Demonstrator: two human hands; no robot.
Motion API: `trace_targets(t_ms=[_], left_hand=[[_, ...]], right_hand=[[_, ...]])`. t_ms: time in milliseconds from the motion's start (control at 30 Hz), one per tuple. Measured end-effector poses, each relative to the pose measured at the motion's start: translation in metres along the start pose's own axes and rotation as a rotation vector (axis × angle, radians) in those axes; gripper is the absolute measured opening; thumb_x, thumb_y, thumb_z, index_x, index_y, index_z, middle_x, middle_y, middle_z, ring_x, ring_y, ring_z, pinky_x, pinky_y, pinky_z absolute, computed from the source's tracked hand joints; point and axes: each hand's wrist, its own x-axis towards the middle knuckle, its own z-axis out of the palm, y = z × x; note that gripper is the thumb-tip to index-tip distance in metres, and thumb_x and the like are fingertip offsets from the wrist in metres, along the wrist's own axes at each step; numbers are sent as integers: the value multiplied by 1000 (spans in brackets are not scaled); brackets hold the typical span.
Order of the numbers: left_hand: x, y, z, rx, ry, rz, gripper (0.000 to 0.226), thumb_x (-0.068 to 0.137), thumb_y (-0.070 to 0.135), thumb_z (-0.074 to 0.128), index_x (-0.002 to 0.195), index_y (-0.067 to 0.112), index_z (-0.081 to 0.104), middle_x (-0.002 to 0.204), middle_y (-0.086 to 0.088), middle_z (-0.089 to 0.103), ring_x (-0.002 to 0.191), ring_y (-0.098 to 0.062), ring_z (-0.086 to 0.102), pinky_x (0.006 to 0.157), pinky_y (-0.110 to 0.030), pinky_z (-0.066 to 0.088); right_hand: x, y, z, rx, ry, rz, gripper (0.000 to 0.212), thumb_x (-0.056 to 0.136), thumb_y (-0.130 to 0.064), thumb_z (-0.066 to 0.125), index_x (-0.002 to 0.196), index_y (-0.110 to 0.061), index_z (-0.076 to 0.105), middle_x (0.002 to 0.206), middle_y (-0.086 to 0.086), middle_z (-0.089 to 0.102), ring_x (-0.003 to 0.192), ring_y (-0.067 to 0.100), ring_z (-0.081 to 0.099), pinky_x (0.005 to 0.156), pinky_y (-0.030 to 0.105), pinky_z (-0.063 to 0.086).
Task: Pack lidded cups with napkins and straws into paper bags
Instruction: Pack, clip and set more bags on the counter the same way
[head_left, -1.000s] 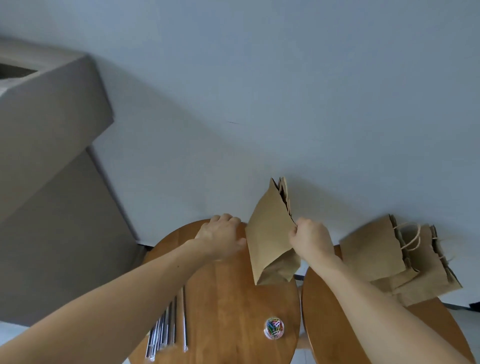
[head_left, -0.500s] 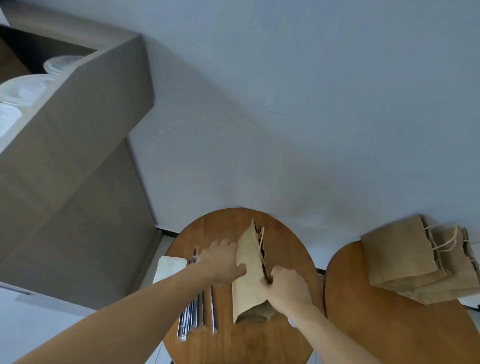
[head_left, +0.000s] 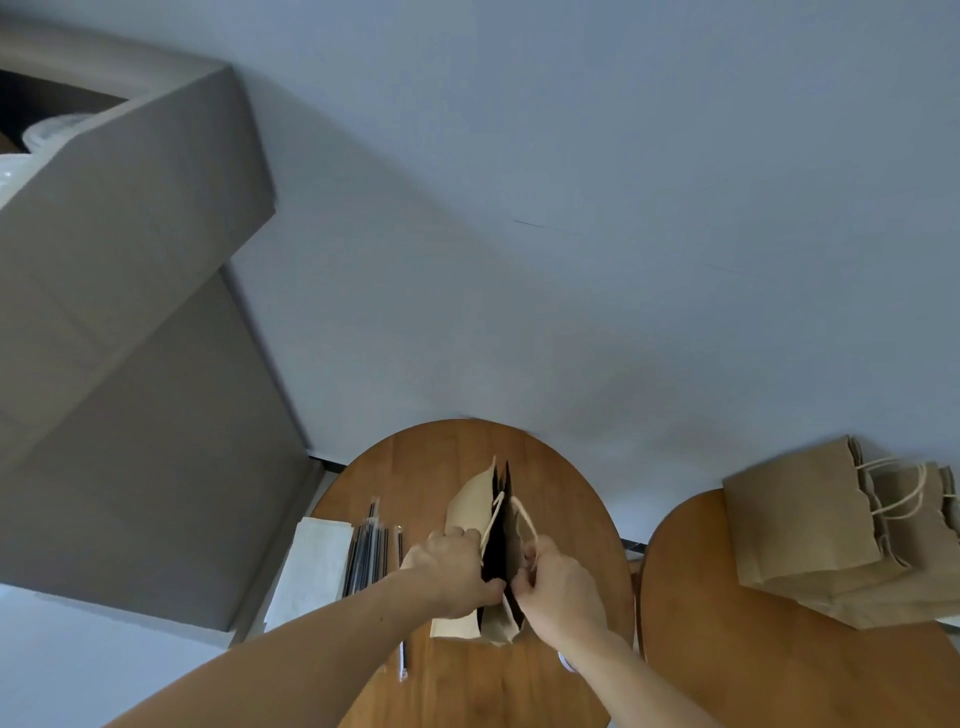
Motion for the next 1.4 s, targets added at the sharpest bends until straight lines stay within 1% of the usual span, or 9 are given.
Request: trace_targets(t_ms=[233, 400, 500, 633, 767, 867, 967, 1167, 1400], left_hand=[[26, 13, 9, -158, 81, -213, 28, 97, 43, 50, 104, 18, 61, 87, 1, 61, 80, -15, 65, 76, -30, 58], [32, -13, 8, -42, 104, -278, 20, 100, 21, 52, 114, 14, 64, 79, 4, 54, 67, -10, 56, 60, -18, 45], [30, -38, 8, -187, 171, -383, 24, 100, 27, 46, 111, 11, 60, 93, -2, 65, 84, -18, 67, 68, -25, 51], [30, -25, 25, -399, 119, -256, 27, 94, 46, 50, 106, 24, 57, 82, 6, 65, 67, -9, 68, 59, -24, 59], [30, -16, 30, -424, -64, -133, 75, 73, 71, 58, 134, 31, 41, 115, 7, 62, 89, -9, 63, 69, -22, 53], [26, -20, 21, -436, -196, -87, 94, 68, 70, 67, 145, 32, 28, 141, 0, 50, 119, -21, 54, 91, -28, 47], [21, -23, 3, -405, -233, -33, 98, 72, 62, 71, 151, 31, 21, 153, -4, 38, 135, -26, 42, 100, -33, 40], [3, -26, -45, -54, 19, -61, 91, 83, 56, 63, 155, 22, 18, 159, -5, 27, 144, -27, 29, 113, -42, 33], [-39, -37, -130, 59, 455, -159, 71, 91, 45, 52, 152, 18, 27, 157, -3, 30, 144, -24, 26, 114, -43, 31]], right_hand=[[25, 16, -2, -12, 39, 178, 19, 98, -44, 50, 100, -25, 53, 81, -11, 58, 64, 6, 56, 46, 16, 32], [27, 58, -15, -103, 25, 228, 17, 96, -39, 54, 107, -26, 54, 81, -13, 58, 64, 6, 57, 48, 14, 35], [24, 79, -23, -47, 63, 256, 11, 95, -37, 55, 101, -27, 54, 74, -15, 55, 63, 7, 60, 51, 15, 45], [20, 68, -16, 30, 42, 131, 21, 95, -44, 55, 107, -27, 53, 77, -15, 58, 60, 6, 61, 52, 15, 50], [16, 58, -9, 117, -116, -10, 57, 82, -64, 59, 129, -36, 43, 101, -20, 62, 80, 1, 64, 57, 11, 43], [15, 63, -10, 223, -267, -15, 88, 68, -73, 62, 142, -38, 32, 132, -17, 55, 110, 9, 62, 85, 24, 53], [19, 68, -20, 320, -374, -12, 99, 65, -70, 69, 148, -35, 27, 147, -11, 45, 129, 15, 49, 104, 36, 46], [36, 55, -53, 246, -243, -102, 75, 86, -36, 61, 152, -31, 26, 158, -7, 30, 142, 16, 33, 114, 37, 33], [73, -38, -115, 120, -10, -378, 54, 94, -26, 53, 146, -20, 39, 149, -2, 38, 138, 16, 33, 112, 32, 28]])
